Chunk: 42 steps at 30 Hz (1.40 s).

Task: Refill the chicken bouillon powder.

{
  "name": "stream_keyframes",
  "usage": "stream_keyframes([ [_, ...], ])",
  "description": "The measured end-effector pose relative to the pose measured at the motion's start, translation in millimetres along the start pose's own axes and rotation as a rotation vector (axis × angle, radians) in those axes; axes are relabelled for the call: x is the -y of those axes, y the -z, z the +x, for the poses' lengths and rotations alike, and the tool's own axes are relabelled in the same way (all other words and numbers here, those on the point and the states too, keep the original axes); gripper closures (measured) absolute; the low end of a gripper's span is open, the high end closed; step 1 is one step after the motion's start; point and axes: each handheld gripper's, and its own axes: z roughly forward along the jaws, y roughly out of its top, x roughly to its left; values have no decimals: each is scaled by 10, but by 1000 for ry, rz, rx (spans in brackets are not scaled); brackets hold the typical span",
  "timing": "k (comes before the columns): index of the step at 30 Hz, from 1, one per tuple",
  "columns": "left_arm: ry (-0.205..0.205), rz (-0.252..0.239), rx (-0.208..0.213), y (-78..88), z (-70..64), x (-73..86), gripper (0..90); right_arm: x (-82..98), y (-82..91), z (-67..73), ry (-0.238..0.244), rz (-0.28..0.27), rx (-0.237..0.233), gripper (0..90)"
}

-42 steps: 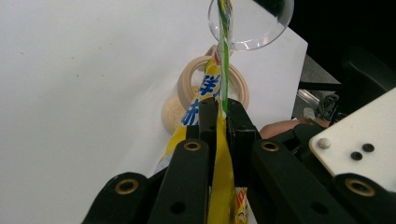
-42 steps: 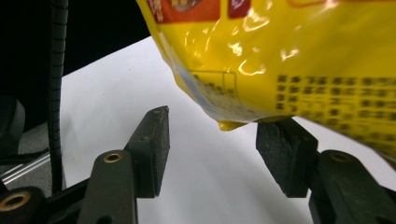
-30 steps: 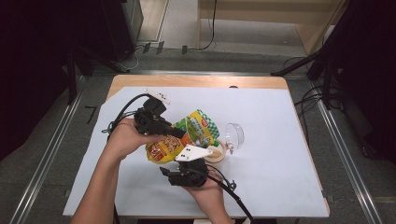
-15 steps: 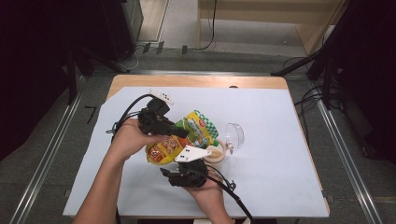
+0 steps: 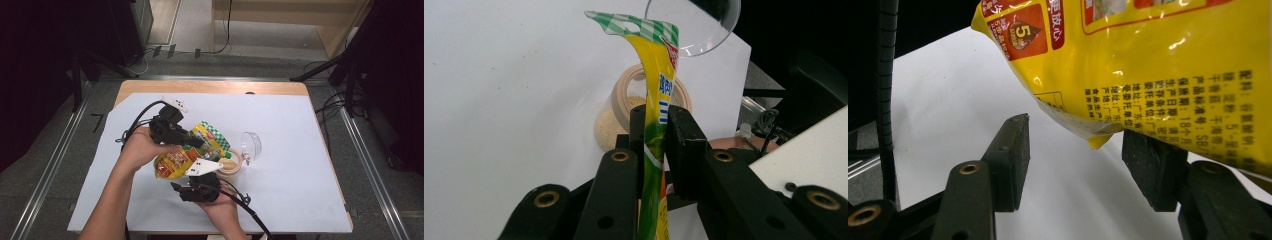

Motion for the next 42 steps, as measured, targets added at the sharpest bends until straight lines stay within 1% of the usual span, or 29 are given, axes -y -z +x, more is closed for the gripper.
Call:
stream_keyframes([
  [4, 1, 0, 1, 3, -2, 1, 824, 13, -5, 0, 1, -1, 1, 458],
  [10, 5, 2, 1, 8, 2, 5, 822, 47, -17, -17, 10, -21, -1, 453],
  [17, 11, 0, 1, 15, 11, 14, 817, 80, -35, -41, 7, -26, -2, 452],
  [22, 24, 1, 13, 14, 38, 23, 820, 108, -56, -51, 13, -29, -10, 450],
  [25, 30, -4, 35, 17, 49, 33, 836, 119, -63, -53, 8, -28, -17, 452],
  [28, 33, -3, 59, 26, 58, 40, 868, 118, -62, -57, 14, -32, -18, 454],
  [31, 34, -1, 60, 46, 69, 57, 873, 117, -63, -56, 15, -26, -25, 455],
  [34, 22, -3, 58, 74, 84, 81, 877, 117, -59, -66, 18, -25, -20, 454],
  [37, 35, -4, 51, 100, 108, 102, 881, 118, -56, -65, 17, -25, -18, 453],
  [38, 48, -2, 50, 109, 120, 113, 885, 117, -54, -66, 19, -26, -16, 453],
  [41, 54, -5, 66, 112, 128, 129, 895, 115, -46, -66, 16, -24, -16, 453],
  [42, 49, -7, 74, 117, 134, 134, 895, 114, -44, -68, 17, -25, -14, 453],
])
